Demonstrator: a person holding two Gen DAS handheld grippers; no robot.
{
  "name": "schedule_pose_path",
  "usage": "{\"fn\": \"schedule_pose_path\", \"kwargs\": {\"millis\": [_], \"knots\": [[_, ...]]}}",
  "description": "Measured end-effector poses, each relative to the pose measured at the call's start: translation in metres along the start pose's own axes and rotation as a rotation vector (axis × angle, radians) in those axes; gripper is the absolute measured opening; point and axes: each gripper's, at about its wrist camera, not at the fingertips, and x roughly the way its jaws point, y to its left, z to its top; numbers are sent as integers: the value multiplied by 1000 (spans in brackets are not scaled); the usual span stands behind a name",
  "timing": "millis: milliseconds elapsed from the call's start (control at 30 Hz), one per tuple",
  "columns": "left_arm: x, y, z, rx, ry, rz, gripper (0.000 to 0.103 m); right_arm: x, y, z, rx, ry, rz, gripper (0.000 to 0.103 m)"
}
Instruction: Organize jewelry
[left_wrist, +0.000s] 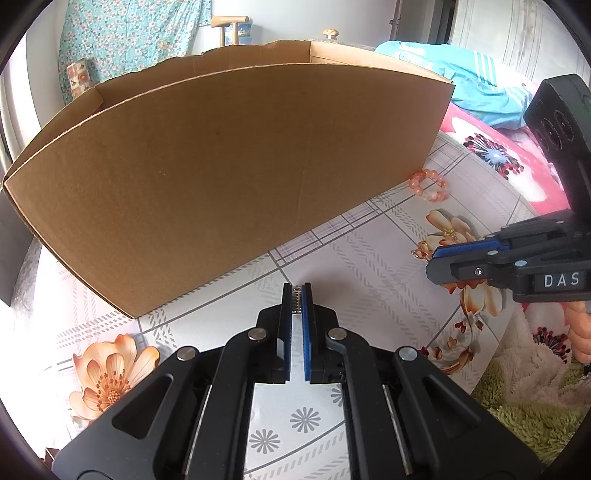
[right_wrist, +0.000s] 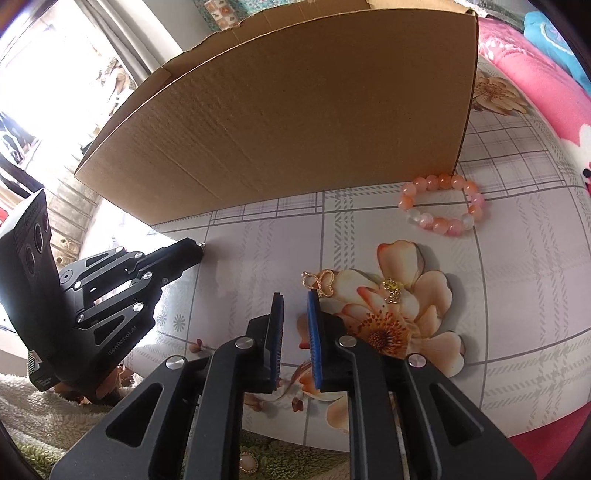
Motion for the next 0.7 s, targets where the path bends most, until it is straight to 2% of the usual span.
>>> {"fn": "schedule_pose_path", "kwargs": {"millis": [133,367,500,700], "knots": [[0,0,0,0,0,1,4,-7,2,-1,-4,-27,-37,22],[1,-1,0,3,2,3,4,-2,4,5,-22,-19,-63,22],[2,0,1,4,3,5,4,5,13,6,-63,-28,-114,22],[2,0,1,0,3,2,4,10,25,6,-69,-18,-83,22]]}}
